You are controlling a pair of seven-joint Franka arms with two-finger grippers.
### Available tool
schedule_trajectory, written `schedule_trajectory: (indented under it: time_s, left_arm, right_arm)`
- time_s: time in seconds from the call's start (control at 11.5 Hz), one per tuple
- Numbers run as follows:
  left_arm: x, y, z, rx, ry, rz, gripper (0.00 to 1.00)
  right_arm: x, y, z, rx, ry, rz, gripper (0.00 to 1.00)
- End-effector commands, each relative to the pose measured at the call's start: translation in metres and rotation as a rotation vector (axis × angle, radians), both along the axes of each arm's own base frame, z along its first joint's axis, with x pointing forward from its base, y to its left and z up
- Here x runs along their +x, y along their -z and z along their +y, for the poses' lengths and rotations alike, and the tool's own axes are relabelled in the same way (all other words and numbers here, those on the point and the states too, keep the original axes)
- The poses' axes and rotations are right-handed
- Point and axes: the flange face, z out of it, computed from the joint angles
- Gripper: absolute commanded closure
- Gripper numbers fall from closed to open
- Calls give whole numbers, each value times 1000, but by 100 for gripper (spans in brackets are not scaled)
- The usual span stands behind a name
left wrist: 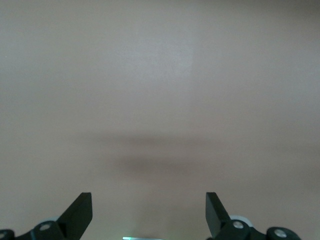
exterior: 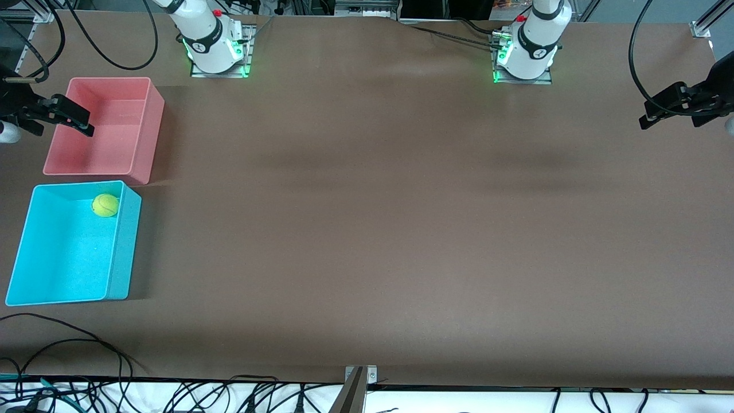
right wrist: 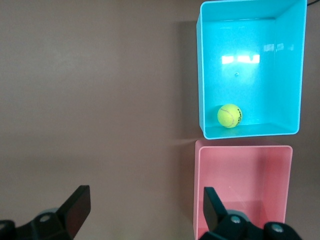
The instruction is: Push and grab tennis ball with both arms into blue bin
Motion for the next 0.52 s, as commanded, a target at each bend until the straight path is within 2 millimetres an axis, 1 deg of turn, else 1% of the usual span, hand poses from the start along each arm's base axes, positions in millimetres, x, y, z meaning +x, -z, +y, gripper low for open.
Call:
schedule_trajectory:
  time_s: [0.0,0.09,0.35,0.44]
  left_arm:
    - [0,-5,1,12,-4,3,0]
    - [0,-5,1,12,-4,4,0]
    - [0,-5,1,12,-4,3,0]
    - [0,-5,0,10,-4,3,0]
  right_arm:
    - [-1,-7,2,-21,-9,17,0]
    - [-3,-9,1,-21,-8,28,0]
    - [-5,-15,28,-28,-30,36,0]
    - [-4,-15,29,-28,-20,29,0]
